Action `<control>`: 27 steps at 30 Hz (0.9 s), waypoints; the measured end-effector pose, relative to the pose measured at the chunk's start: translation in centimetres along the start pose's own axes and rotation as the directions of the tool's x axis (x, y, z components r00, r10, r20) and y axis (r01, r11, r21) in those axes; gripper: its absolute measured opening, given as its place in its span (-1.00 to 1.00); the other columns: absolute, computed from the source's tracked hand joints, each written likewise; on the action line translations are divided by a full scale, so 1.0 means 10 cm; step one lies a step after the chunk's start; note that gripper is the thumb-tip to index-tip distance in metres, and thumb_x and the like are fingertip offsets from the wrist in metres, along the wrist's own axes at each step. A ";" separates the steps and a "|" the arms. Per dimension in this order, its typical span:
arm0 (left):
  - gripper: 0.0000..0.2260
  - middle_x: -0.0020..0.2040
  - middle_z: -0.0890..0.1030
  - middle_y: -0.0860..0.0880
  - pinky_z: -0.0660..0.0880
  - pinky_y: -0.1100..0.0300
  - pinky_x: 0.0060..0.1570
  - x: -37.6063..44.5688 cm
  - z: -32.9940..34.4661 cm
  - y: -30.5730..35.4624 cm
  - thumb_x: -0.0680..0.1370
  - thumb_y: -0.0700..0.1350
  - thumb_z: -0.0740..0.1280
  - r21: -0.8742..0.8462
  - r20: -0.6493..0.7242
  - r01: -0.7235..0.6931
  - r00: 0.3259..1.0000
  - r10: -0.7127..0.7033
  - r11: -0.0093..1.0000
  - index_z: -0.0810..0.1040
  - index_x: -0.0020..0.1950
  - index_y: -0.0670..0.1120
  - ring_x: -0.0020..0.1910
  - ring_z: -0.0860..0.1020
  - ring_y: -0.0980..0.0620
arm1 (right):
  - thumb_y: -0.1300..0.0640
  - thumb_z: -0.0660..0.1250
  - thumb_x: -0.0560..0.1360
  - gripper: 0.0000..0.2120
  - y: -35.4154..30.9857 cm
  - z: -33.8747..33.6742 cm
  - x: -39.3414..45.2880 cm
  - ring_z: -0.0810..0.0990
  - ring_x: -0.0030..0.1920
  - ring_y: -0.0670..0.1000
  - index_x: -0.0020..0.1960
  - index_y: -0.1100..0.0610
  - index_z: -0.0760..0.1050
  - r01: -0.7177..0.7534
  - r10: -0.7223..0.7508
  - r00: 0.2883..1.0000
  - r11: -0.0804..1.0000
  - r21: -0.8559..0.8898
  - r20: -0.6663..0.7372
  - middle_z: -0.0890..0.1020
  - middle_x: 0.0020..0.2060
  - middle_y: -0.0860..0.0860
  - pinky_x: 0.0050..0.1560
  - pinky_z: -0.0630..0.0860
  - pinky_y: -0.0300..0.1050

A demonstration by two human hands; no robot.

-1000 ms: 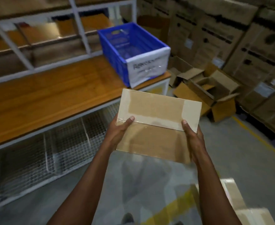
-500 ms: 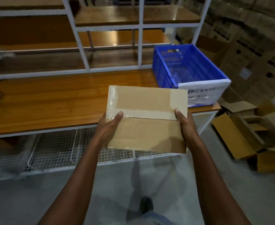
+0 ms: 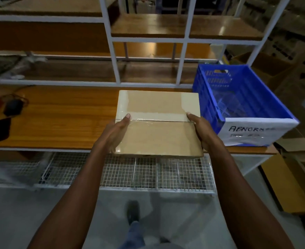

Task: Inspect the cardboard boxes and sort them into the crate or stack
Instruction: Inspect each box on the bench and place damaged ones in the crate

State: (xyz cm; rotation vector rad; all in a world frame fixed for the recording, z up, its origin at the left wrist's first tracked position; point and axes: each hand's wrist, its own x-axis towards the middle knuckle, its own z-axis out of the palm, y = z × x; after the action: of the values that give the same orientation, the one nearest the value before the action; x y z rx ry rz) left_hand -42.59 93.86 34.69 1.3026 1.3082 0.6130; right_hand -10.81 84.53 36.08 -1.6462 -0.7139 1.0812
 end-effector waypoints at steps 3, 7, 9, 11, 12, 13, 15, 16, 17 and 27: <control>-0.40 0.33 0.61 -0.09 0.50 -0.29 0.30 0.33 -0.13 0.06 0.54 0.31 0.36 -0.149 -0.005 -0.065 0.998 0.065 0.987 0.45 0.46 -0.01 0.28 0.60 -0.16 | -0.29 0.38 0.52 -0.55 -0.15 0.15 0.34 0.73 0.06 0.12 0.19 0.03 0.64 -0.056 0.057 0.998 0.998 -0.041 0.019 0.76 0.02 0.06 0.21 0.61 0.16; -0.60 0.27 0.64 -0.07 0.55 -0.22 0.24 0.79 -0.22 0.20 0.63 0.11 0.33 -0.143 0.030 -0.069 0.997 0.074 0.987 0.48 0.43 0.00 0.22 0.63 -0.14 | -0.36 0.43 0.39 -0.42 -0.33 0.32 0.88 0.72 0.08 0.11 0.23 0.01 0.63 -0.084 0.083 0.996 0.994 -0.075 -0.021 0.74 0.07 0.04 0.26 0.59 0.18; -0.62 0.24 0.65 -0.07 0.58 -0.20 0.20 1.03 -0.24 0.28 0.64 0.09 0.33 -0.135 0.018 -0.047 0.999 0.050 0.990 0.48 0.43 0.01 0.18 0.64 -0.13 | -0.30 0.43 0.47 -0.47 -0.39 0.41 1.10 0.69 0.10 0.10 0.27 0.02 0.60 -0.081 0.077 0.995 0.994 -0.076 -0.056 0.71 0.12 0.04 0.28 0.58 0.17; -0.62 0.22 0.66 -0.08 0.59 -0.21 0.18 1.29 -0.26 0.35 0.63 0.11 0.33 -0.109 0.005 -0.027 1.000 0.028 0.994 0.49 0.41 0.00 0.14 0.65 -0.14 | -0.27 0.43 0.51 -0.49 -0.40 0.48 1.32 0.67 0.12 0.10 0.30 0.03 0.55 -0.113 0.106 0.991 0.990 -0.080 -0.087 0.68 0.15 0.05 0.30 0.56 0.16; -0.61 0.21 0.66 -0.08 0.59 -0.21 0.18 1.41 -0.27 0.38 0.62 0.12 0.33 -0.094 -0.003 -0.017 1.000 0.017 0.995 0.50 0.41 0.00 0.14 0.65 -0.14 | -0.29 0.43 0.50 -0.47 -0.38 0.51 1.43 0.66 0.12 0.10 0.30 0.03 0.54 -0.136 0.128 0.987 0.987 -0.081 -0.101 0.67 0.15 0.06 0.29 0.56 0.17; -0.60 0.22 0.65 -0.08 0.59 -0.19 0.18 1.54 -0.27 0.38 0.62 0.13 0.32 -0.086 -0.006 -0.017 1.000 0.017 0.996 0.50 0.41 0.00 0.13 0.65 -0.13 | -0.32 0.44 0.47 -0.45 -0.37 0.54 1.51 0.66 0.12 0.11 0.28 0.03 0.53 -0.163 0.153 0.982 0.983 -0.080 -0.112 0.67 0.15 0.06 0.29 0.56 0.17; -0.61 0.22 0.65 -0.07 0.59 -0.15 0.18 1.75 -0.26 0.40 0.63 0.13 0.31 -0.072 0.016 -0.009 1.000 0.010 0.997 0.50 0.41 0.00 0.13 0.65 -0.12 | -0.37 0.45 0.40 -0.39 -0.34 0.57 1.67 0.65 0.12 0.12 0.26 0.02 0.52 -0.204 0.193 0.972 0.977 -0.069 -0.136 0.66 0.15 0.07 0.29 0.56 0.18; -0.62 0.21 0.65 -0.07 0.59 -0.14 0.18 1.84 -0.25 0.41 0.64 0.12 0.29 -0.057 0.033 -0.003 0.999 0.005 0.998 0.49 0.41 0.00 0.14 0.64 -0.11 | -0.39 0.45 0.37 -0.34 -0.33 0.58 1.75 0.65 0.13 0.13 0.28 0.02 0.51 -0.221 0.209 0.966 0.973 -0.064 -0.151 0.65 0.16 0.07 0.30 0.55 0.19; -0.63 0.20 0.65 -0.06 0.59 -0.13 0.17 1.92 -0.25 0.42 0.65 0.11 0.28 -0.040 0.046 -0.003 0.999 0.005 0.999 0.49 0.41 0.00 0.14 0.64 -0.11 | -0.40 0.45 0.35 -0.29 -0.33 0.58 1.81 0.64 0.14 0.13 0.31 0.04 0.50 -0.238 0.225 0.960 0.969 -0.063 -0.166 0.64 0.17 0.07 0.31 0.54 0.19; -0.76 0.12 0.65 -0.07 0.58 -0.03 0.08 2.40 -0.11 0.40 0.69 0.09 0.22 0.052 0.000 0.037 0.999 -0.037 0.998 0.54 0.25 0.02 0.05 0.63 -0.08 | -0.15 0.38 0.60 -0.46 -0.46 0.66 2.35 0.53 0.01 0.01 0.45 0.13 0.45 -0.242 0.206 0.964 0.939 -0.243 -0.167 0.58 0.19 0.04 0.11 0.45 0.00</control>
State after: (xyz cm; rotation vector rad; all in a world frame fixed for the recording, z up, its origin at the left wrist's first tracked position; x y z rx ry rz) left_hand -36.42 117.01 30.53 1.3181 1.3526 0.5563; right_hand -6.51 108.74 32.42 -2.0498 -0.6059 1.0505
